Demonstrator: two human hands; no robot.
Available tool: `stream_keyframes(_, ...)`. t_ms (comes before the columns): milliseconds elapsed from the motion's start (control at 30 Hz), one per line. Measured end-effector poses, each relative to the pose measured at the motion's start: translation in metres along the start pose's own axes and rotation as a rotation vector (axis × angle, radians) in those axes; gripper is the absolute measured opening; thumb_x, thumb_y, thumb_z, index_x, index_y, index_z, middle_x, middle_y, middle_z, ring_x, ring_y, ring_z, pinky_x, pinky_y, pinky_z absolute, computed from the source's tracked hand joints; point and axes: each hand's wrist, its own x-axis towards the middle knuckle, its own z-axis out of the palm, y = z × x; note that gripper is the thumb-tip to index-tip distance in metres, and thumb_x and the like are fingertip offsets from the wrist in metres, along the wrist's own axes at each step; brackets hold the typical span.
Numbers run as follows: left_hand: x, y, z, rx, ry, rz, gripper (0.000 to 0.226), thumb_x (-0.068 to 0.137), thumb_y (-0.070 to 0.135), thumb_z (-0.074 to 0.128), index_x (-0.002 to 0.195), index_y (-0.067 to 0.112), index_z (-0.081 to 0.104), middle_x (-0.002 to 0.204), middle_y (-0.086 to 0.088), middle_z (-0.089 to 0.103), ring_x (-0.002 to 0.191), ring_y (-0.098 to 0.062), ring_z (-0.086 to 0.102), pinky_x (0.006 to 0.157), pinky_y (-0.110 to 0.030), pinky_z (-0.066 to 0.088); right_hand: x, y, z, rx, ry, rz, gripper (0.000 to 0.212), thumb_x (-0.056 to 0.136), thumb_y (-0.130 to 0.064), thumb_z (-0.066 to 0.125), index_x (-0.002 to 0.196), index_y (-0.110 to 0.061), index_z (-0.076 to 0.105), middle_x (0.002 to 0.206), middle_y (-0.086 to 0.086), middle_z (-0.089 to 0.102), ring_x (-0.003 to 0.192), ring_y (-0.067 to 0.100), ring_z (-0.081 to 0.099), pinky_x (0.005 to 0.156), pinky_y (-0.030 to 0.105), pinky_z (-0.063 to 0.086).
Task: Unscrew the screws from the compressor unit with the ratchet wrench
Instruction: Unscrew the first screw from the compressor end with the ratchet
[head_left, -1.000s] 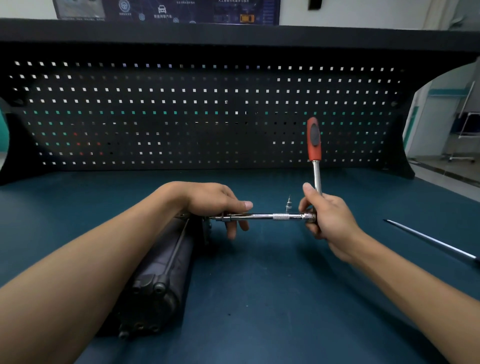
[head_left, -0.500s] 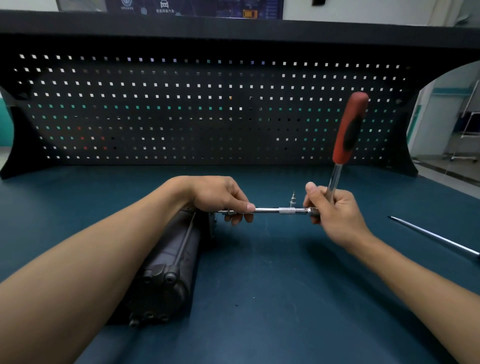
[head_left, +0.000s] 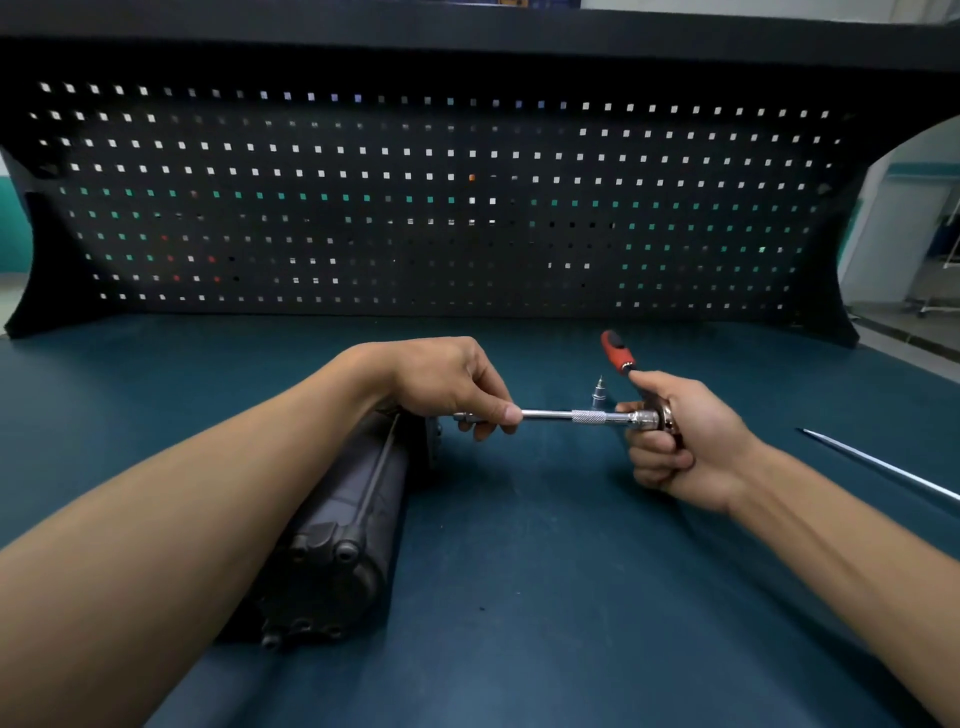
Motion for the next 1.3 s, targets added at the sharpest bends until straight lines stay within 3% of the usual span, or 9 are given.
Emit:
stream_keyframes(167,-0.001,-0.001,0.000,0.007,-0.026,-0.021,0.028,0.097,0.042,0.059,0.095,0.022,0.077,0.076,0.007,0.073,0.064,-0.004,0.056,0.067,-0.016,0.044,0.003,0.005,0.000,-0.118,0.041,-0.119,0.043,0.100,-0.044,0.046,0.068,-0.016,0.052,0.039,0.000,0.031,0.031,0.012,0.020,0.038,0.022,0.018)
stream_keyframes(233,0.000,0.000,0.003,0.001,-0.052,-0.051,0.038,0.102,0.044,0.049,0.102,0.018,0.076,0.084,0.003,0.076,0.069,-0.009,0.059,0.071,-0.020,0.045,0.006,0.011,-0.002,-0.284,0.135,-0.270,0.042,0.099,-0.046,0.052,0.070,-0.015,0.054,0.045,0.001,0.038,0.035,0.013,0.030,0.036,0.022,0.021)
stream_keyframes(333,0.001,0.003,0.006,0.009,-0.088,-0.096,0.043,0.105,0.042,0.041,0.107,0.015,0.075,0.090,0.000,0.077,0.073,-0.011,0.062,0.063,-0.011,0.044,0.008,0.017,-0.004,-0.410,0.199,-0.537,0.042,0.093,-0.047,0.061,0.060,-0.021,0.058,0.050,-0.004,0.045,0.041,0.011,0.042,0.038,0.018,0.033)
stream_keyframes(467,-0.002,0.007,0.006,0.015,-0.106,-0.120,0.046,0.106,0.043,0.037,0.108,0.015,0.074,0.093,0.001,0.077,0.072,-0.013,0.066,0.064,-0.009,0.042,0.010,0.022,-0.007,-0.470,0.176,-0.744,0.042,0.080,-0.054,0.065,0.058,-0.018,0.062,0.051,-0.001,0.048,0.048,0.014,0.045,0.047,0.023,0.041)
stream_keyframes(667,-0.002,0.007,0.002,0.028,-0.098,-0.095,0.032,0.103,0.037,0.049,0.102,0.018,0.074,0.089,0.003,0.077,0.061,-0.010,0.062,0.065,-0.013,0.044,0.010,0.022,-0.012,-0.577,0.176,-0.883,0.038,0.084,-0.048,0.066,0.064,-0.016,0.065,0.051,-0.001,0.050,0.050,0.010,0.046,0.050,0.019,0.040)
stream_keyframes(800,-0.003,0.000,0.002,0.052,-0.079,-0.069,0.024,0.099,0.038,0.057,0.096,0.021,0.075,0.077,0.007,0.072,0.062,-0.011,0.061,0.070,-0.026,0.044,0.009,0.023,-0.009,-0.578,0.151,-0.802,0.047,0.083,-0.055,0.062,0.067,-0.011,0.066,0.051,-0.002,0.050,0.050,0.011,0.048,0.049,0.019,0.040)
stream_keyframes(967,0.001,-0.004,0.004,-0.009,-0.053,-0.034,0.021,0.096,0.034,0.064,0.093,0.018,0.076,0.071,0.006,0.067,0.062,-0.013,0.057,0.062,-0.016,0.045,0.005,0.018,-0.005,-0.441,0.197,-0.583,0.052,0.083,-0.063,0.058,0.058,-0.018,0.064,0.049,0.000,0.049,0.041,0.011,0.047,0.038,0.017,0.035)
stream_keyframes(1200,0.003,-0.005,0.003,-0.020,-0.043,-0.022,0.016,0.093,0.032,0.068,0.089,0.019,0.078,0.070,0.005,0.067,0.061,-0.014,0.056,0.060,-0.017,0.046,0.004,0.013,-0.003,-0.242,0.146,-0.172,0.056,0.096,-0.062,0.046,0.079,-0.010,0.059,0.044,0.003,0.038,0.033,0.013,0.025,0.038,0.020,0.018)
stream_keyframes(1300,0.004,-0.006,0.003,-0.040,-0.041,-0.021,0.015,0.093,0.032,0.069,0.088,0.020,0.078,0.070,0.004,0.068,0.061,-0.015,0.057,0.061,-0.016,0.046,0.003,0.012,-0.004,-0.146,0.094,-0.071,0.055,0.096,-0.064,0.043,0.083,-0.011,0.056,0.044,0.002,0.033,0.032,0.013,0.020,0.039,0.020,0.019)
